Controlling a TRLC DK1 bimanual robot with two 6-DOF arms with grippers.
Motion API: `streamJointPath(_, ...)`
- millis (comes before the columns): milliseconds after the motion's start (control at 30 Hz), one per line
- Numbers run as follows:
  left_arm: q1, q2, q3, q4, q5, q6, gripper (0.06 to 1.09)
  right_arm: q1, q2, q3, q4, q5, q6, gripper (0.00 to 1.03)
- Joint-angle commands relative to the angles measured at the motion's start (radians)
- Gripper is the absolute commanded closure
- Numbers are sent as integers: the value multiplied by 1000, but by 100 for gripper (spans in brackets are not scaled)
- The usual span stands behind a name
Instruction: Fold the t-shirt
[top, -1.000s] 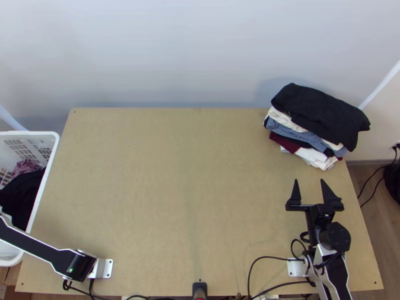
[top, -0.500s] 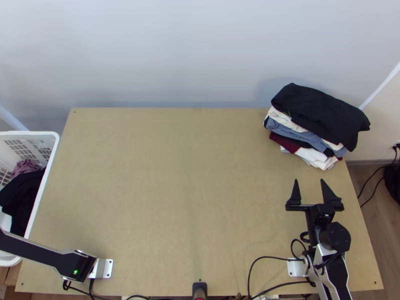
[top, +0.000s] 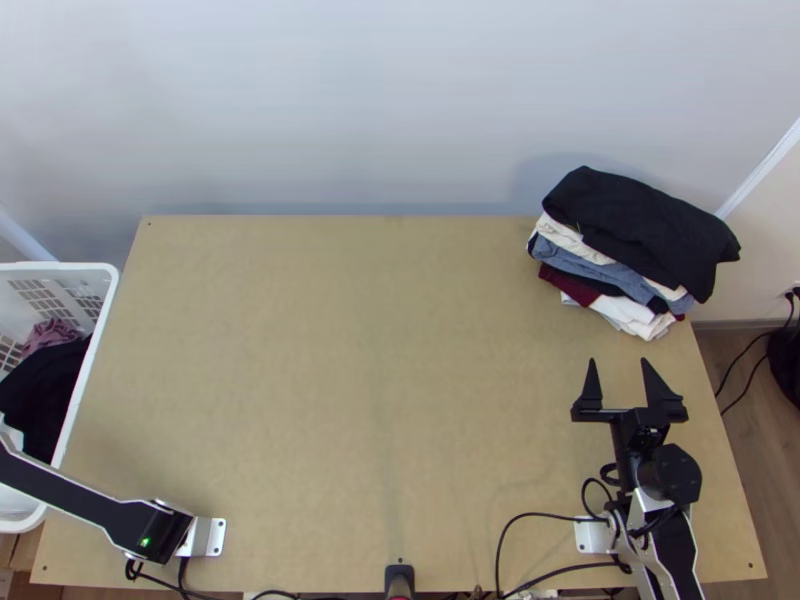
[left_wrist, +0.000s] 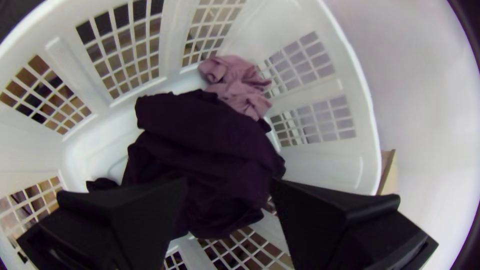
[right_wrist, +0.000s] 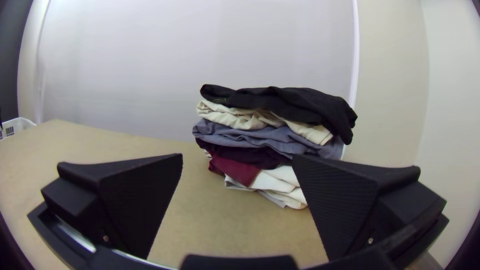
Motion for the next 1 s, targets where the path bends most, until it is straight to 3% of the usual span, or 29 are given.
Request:
streamJointPath(0,-13,90,19,-7,-16,11,25,-3,-4,-10,-7,3,-15,4)
streamJointPath(200,-27,200,42,48,-44,17,24,-3,-4,-10,-9,3,-15,4)
streamJointPath(533,-36,283,41,264,-43,22,21,-3,-4,-10,-9,3,-15,4)
streamJointPath(567,-36,285,41,260,-43,19,28,-3,-4,-10,-9,3,-15,4)
streamJointPath(600,-36,283,36,255,-43,17,51,-3,-4,-10,-9,3,-15,4)
streamJointPath(633,-35,277,36,269,-44,-10,83,-3,-4,-10,-7,3,-15,4)
streamJointPath(667,-25,269,35,283,-46,-47,106,-3,-4,-10,-9,3,-15,4)
streamJointPath(967,10,82,10,203,-20,-26,105,-3,-4,-10,-7,3,-15,4)
